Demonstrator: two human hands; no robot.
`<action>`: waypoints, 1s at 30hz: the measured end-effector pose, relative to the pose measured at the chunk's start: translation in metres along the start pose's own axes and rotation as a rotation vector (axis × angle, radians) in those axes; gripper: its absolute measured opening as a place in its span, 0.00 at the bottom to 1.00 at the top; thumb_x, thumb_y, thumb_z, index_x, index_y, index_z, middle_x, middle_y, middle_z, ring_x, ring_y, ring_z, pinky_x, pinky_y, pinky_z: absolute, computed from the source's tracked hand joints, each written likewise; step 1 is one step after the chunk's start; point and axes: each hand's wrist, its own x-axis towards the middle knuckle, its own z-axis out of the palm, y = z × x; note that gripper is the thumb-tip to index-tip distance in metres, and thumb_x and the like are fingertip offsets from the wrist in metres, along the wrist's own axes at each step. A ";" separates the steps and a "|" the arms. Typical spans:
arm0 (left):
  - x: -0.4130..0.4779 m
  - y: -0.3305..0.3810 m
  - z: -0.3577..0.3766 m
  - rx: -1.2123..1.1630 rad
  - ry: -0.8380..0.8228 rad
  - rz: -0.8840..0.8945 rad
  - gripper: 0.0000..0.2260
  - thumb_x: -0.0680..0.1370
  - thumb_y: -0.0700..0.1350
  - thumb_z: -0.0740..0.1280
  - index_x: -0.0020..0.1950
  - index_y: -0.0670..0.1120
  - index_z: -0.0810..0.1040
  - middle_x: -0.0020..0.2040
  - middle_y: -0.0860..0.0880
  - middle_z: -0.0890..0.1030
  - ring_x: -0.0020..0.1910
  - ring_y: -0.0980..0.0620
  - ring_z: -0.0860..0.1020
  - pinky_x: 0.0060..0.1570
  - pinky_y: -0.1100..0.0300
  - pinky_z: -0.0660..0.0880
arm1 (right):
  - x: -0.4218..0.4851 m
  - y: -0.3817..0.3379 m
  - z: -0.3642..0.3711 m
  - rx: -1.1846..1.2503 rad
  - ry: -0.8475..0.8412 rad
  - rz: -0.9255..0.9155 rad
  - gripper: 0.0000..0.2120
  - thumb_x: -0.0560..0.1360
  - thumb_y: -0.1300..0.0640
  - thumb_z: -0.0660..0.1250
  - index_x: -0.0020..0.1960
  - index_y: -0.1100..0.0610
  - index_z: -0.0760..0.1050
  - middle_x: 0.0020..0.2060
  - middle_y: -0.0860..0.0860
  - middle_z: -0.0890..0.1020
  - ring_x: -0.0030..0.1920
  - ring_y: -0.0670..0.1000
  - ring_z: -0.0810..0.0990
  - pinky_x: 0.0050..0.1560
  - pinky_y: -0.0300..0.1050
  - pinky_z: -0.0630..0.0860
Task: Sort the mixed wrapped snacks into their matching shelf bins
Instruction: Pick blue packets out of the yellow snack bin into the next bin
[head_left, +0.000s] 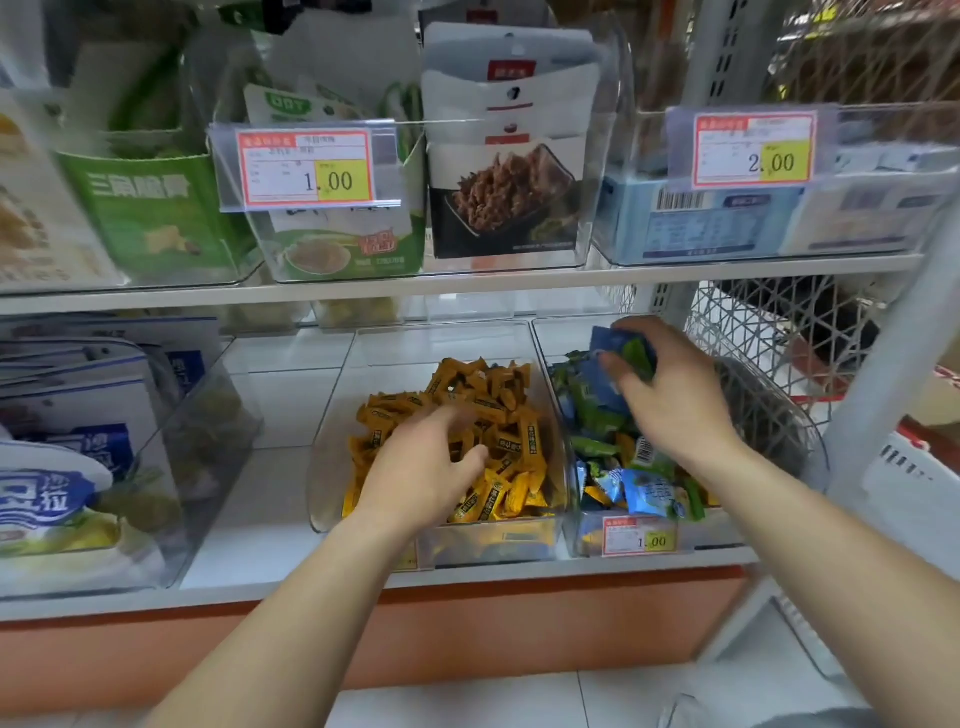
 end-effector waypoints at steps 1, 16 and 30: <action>0.003 -0.002 0.003 0.055 -0.018 -0.010 0.19 0.78 0.57 0.67 0.68 0.56 0.74 0.64 0.54 0.77 0.62 0.52 0.75 0.58 0.53 0.76 | 0.003 0.008 0.000 -0.063 -0.035 0.009 0.16 0.80 0.48 0.65 0.66 0.50 0.73 0.59 0.50 0.79 0.55 0.52 0.77 0.51 0.46 0.73; 0.073 0.002 0.054 0.357 -0.026 0.125 0.32 0.77 0.64 0.60 0.78 0.52 0.62 0.79 0.49 0.61 0.77 0.46 0.57 0.75 0.47 0.56 | 0.001 -0.022 0.045 -0.322 -0.436 -0.081 0.28 0.75 0.45 0.64 0.73 0.53 0.67 0.69 0.52 0.72 0.69 0.57 0.69 0.67 0.51 0.69; 0.108 -0.027 0.032 0.362 -0.350 0.248 0.34 0.68 0.76 0.52 0.71 0.65 0.69 0.71 0.55 0.66 0.68 0.50 0.68 0.60 0.52 0.70 | 0.002 0.002 0.063 -0.316 -0.491 -0.010 0.37 0.72 0.39 0.56 0.79 0.46 0.55 0.72 0.49 0.71 0.70 0.57 0.70 0.69 0.54 0.64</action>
